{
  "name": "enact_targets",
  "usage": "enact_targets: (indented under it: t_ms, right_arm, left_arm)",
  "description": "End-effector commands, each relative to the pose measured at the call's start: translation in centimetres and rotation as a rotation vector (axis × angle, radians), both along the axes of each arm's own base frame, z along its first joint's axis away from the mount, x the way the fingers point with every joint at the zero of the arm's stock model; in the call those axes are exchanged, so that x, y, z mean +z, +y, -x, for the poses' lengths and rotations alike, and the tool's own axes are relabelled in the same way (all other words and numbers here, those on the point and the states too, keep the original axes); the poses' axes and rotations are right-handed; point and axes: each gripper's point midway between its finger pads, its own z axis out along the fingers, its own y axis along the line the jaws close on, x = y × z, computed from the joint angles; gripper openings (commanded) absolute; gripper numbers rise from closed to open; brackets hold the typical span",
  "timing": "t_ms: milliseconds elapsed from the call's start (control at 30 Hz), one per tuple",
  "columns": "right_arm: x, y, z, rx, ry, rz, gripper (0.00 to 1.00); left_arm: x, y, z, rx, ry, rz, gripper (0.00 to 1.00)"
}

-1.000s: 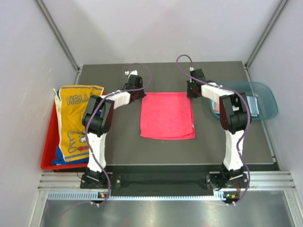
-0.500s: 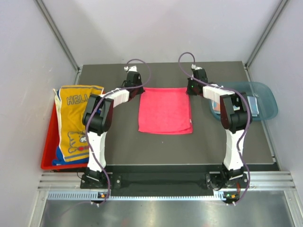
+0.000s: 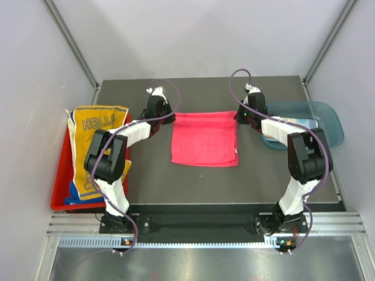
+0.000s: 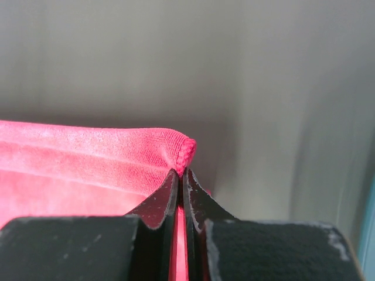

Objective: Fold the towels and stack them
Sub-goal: Fold the towel

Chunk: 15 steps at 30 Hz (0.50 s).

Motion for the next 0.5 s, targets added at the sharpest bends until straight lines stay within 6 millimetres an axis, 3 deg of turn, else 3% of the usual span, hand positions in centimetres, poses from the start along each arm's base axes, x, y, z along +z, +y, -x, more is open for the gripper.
enact_targets:
  t_ms: [0,333,467]
  right_arm:
    - [2.3,-0.3,0.9,-0.019,-0.068,-0.030,0.00]
    - [-0.5,-0.7,7.1,-0.030,0.019,-0.069,0.00]
    - [-0.4,-0.8,9.0,-0.031,0.021,-0.090,0.00]
  left_arm:
    - [2.5,-0.7,1.1,-0.024,-0.065,0.055,0.00]
    - [2.1,-0.9,6.8,-0.037,-0.031,0.059,0.00]
    - [1.7,-0.7,8.4,-0.013,-0.025,0.036,0.00]
